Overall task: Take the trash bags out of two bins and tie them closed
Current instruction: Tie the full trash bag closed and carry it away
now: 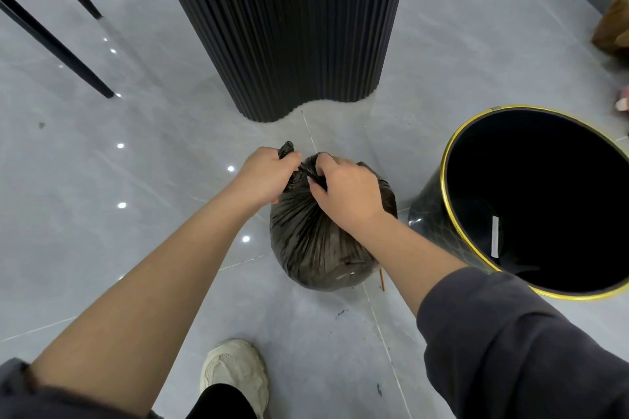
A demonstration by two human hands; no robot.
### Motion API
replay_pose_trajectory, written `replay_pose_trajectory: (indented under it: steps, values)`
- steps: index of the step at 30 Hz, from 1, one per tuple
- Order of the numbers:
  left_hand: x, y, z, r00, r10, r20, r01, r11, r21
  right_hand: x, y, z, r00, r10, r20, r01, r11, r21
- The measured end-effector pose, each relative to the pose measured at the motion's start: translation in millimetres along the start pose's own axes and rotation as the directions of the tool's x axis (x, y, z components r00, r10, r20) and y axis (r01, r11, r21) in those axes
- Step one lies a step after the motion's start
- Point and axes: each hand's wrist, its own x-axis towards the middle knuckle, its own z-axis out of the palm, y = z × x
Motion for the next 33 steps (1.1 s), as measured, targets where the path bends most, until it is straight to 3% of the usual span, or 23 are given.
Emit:
replay_pose_trajectory:
  steps: [4,8,12,22,33]
  values:
    - [3.5,0.2,-1.6,0.999,-0.011,-0.031,0.011,1.0,0.017,0.5,-1.1,-3.5,0.996,-0.08,0.031,0.078,0.996,0.052]
    - [7.6,-4.4,-5.2,0.998,-0.023,-0.053,0.024,0.999,0.032,2.4,2.8,-1.7,0.995,-0.07,0.065,0.062,0.991,0.117]
    - [11.1,-8.2,-7.8,0.997,-0.066,-0.05,0.067,0.998,0.003,4.4,9.0,4.5,0.995,-0.09,0.035,0.088,0.995,0.053]
    - [11.3,-5.2,-6.5,0.996,-0.074,-0.04,0.074,0.997,-0.003,8.5,-1.7,-1.7,0.998,0.013,0.067,-0.019,0.996,0.083]
    - [10.6,-7.5,-5.1,0.998,-0.048,-0.025,0.048,0.999,-0.013,7.1,5.5,3.2,0.995,-0.051,-0.08,0.049,0.998,-0.03]
